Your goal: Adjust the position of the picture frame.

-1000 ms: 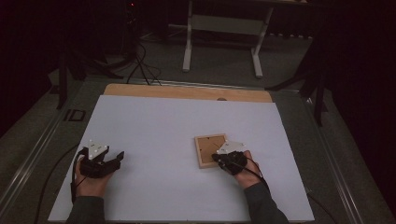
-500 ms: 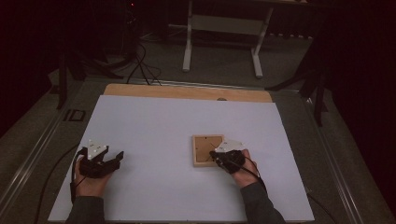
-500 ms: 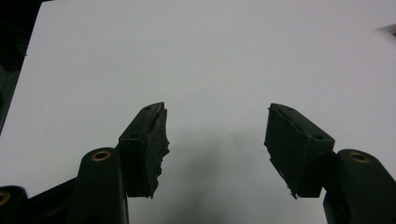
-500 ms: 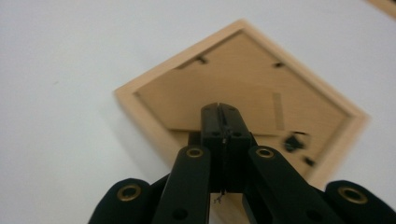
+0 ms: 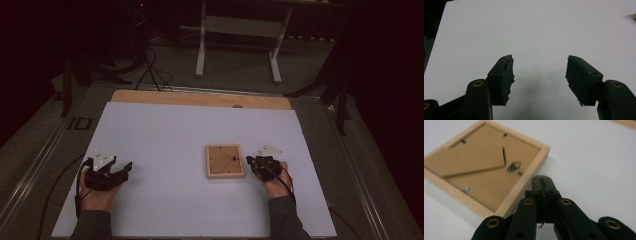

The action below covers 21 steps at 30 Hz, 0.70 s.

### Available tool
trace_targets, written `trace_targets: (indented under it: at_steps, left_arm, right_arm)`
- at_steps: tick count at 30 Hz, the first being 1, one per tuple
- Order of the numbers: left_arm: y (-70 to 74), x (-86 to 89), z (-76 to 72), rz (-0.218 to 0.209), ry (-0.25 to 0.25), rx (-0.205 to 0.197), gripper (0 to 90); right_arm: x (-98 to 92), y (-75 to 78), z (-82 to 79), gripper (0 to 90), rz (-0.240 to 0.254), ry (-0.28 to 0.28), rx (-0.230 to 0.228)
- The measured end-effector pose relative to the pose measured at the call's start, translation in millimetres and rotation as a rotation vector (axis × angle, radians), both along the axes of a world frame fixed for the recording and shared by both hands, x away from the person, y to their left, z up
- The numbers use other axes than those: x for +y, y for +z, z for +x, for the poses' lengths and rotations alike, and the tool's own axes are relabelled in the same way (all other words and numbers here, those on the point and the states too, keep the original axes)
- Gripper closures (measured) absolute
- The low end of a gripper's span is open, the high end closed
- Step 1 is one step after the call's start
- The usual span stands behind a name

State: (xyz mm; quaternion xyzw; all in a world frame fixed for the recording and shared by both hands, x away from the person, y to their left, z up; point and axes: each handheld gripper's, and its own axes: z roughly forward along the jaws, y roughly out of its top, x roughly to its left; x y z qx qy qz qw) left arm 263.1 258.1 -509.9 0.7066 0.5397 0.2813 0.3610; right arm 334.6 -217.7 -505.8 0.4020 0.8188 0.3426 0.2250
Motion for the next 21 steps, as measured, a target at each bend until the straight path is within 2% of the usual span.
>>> trace_targets:
  at_steps: [4, 8, 11, 15, 21]
  left_arm:
    - [0.4, 0.7, -0.4, -0.006, 0.002, -0.005, 38.6]
    - [0.6, 0.6, -0.6, -0.007, -0.002, -0.006, 38.6]
    - [0.5, 0.1, -0.5, -0.004, -0.007, -0.003, 38.6]
    - [0.2, -2.7, -0.3, -0.001, -0.021, 0.000, 39.9]
    - [0.0, -7.2, 0.1, 0.008, -0.042, 0.006, 40.3]
  right_arm:
    - [5.2, -5.4, -4.7, 89.8, -0.026, 0.020, 0.025]
    - [10.8, -8.7, -9.7, 89.8, -0.057, 0.013, 0.056]
    - [11.7, -9.3, -10.6, 89.8, -0.059, 0.009, 0.061]
    - [11.9, -9.2, -9.4, 89.9, -0.038, 0.000, 0.061]
    - [21.0, -10.4, -4.5, 89.9, -0.024, -0.002, 0.058]
